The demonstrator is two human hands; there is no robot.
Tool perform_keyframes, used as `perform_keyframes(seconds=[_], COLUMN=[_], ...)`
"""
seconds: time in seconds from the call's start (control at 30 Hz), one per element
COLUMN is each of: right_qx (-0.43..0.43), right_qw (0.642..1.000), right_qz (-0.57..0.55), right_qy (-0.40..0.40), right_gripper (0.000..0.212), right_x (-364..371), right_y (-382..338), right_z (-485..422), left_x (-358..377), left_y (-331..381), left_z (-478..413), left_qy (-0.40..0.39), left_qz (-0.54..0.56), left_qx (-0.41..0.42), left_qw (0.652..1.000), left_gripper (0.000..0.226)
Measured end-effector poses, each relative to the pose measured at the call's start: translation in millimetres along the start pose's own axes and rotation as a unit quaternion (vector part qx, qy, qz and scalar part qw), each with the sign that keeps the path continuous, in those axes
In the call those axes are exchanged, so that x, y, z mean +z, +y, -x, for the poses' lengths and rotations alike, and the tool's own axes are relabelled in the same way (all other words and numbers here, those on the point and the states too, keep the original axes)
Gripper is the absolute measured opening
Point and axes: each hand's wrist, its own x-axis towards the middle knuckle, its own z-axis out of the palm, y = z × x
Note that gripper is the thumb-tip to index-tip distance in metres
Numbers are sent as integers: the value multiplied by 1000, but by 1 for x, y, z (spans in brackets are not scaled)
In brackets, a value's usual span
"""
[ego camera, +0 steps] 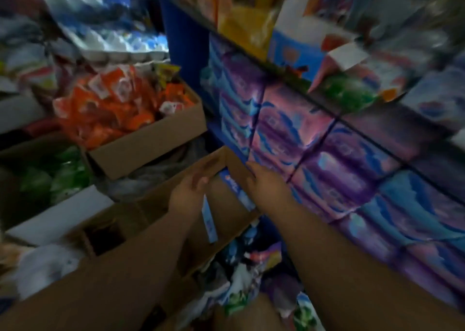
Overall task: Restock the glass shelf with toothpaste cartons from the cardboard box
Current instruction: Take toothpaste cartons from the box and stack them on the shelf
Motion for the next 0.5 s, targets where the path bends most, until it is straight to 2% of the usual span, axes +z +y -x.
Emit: perform_keyframes(seconds=[0.13, 0.23, 0.4, 0.5], right_qx=[83, 113, 119, 123], right_qw=[991, 981, 963, 955], right_qz=[11, 48, 145, 164], right_qy=[-102, -152, -194, -215], right_gripper=[54, 54, 55, 52], right_x=[80, 128, 175, 196], right_y=[33, 58, 87, 99], right_z=[-51, -78, -114, -132], left_x=[31, 56, 95, 117], left_y=[-60, -89, -119, -140], left_z=[-42, -66, -101, -123], left_qy=[-35, -56, -89, -108], left_qz=[-7, 33, 24, 83], left_qx=[-97, -166, -188, -247], left_qw=[995, 984, 978, 959], left_gripper=[44, 47, 40, 40])
